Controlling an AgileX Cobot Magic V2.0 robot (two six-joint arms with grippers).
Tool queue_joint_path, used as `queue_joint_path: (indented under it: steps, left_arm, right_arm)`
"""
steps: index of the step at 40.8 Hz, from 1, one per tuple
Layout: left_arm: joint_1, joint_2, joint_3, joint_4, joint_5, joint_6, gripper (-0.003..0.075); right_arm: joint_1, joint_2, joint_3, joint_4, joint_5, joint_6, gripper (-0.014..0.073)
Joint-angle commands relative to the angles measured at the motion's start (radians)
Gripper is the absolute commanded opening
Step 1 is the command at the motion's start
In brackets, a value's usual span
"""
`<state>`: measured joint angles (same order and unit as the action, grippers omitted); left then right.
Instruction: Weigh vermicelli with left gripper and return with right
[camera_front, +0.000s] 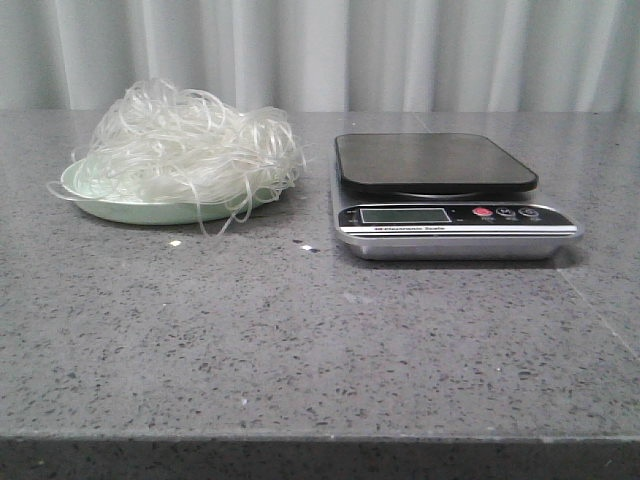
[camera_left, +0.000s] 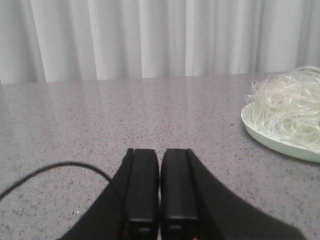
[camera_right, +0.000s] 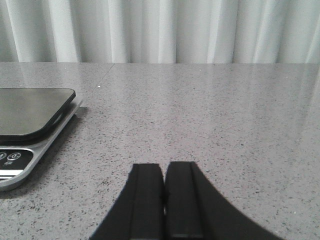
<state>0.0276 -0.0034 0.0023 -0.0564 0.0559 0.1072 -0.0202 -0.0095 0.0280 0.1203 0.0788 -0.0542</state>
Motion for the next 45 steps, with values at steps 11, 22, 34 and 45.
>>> queue_joint_path:
  steps: [11,22,34,45]
  left_arm:
    - [0.0,-0.018,-0.072,-0.122,-0.515,-0.003,0.0137]
    - [0.0,0.212,-0.597,-0.062,-0.152,-0.003,0.0137]
    - [0.0,0.566,-0.918,-0.092,0.033,-0.003,0.0139]
    - [-0.066,0.831,-1.092,-0.098,0.201,-0.001,0.0268]
  right_arm:
    - [-0.007,-0.017,-0.008,-0.011,-0.09,0.001,0.015]
    - [-0.007,-0.017,-0.008,-0.011,-0.084,0.001,0.015]
    - [-0.007,-0.017,-0.008,-0.011,-0.089,0.001,0.015]
    - [-0.007,-0.017,-0.008,-0.011,-0.085,0.001,0.015]
